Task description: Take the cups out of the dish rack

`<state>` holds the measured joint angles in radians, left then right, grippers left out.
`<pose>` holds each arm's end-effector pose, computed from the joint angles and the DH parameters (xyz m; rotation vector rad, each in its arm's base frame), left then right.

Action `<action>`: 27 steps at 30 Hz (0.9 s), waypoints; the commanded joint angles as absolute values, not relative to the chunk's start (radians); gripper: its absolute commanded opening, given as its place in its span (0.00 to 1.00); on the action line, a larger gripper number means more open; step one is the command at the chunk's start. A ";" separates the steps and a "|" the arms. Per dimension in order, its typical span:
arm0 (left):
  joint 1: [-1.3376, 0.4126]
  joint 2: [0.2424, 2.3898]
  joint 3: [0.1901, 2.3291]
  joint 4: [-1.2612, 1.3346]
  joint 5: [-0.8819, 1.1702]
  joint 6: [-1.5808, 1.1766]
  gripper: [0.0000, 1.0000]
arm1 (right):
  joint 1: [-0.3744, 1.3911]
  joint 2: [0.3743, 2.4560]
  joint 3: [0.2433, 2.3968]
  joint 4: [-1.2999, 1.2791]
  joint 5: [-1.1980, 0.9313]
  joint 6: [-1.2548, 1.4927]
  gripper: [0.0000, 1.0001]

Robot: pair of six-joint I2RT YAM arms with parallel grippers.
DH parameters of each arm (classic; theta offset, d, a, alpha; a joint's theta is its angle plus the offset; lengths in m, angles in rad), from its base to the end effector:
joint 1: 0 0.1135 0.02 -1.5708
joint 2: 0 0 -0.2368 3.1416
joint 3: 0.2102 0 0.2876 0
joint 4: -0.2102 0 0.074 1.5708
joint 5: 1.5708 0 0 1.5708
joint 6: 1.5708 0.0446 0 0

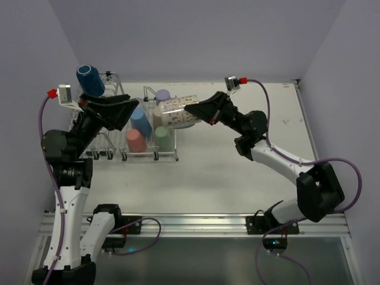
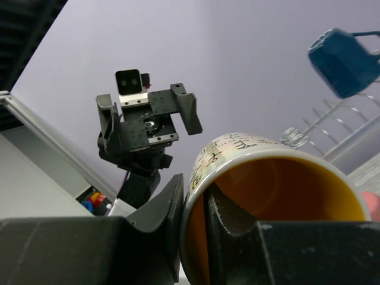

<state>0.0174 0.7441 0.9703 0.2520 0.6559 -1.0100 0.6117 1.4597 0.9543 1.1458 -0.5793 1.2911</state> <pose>0.2040 -0.0237 0.4458 -0.0045 1.2899 -1.2183 0.2792 0.2257 0.3317 -0.2473 1.2447 1.9589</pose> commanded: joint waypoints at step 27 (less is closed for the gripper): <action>-0.179 0.503 0.881 -0.364 0.388 -0.245 1.00 | 0.374 1.742 1.624 -0.276 -0.149 0.218 0.00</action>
<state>-0.1406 0.5152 0.9115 -0.3328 0.4595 -0.3241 0.3702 1.6978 1.4750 -0.2382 -0.2375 0.3443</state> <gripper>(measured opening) 0.997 0.185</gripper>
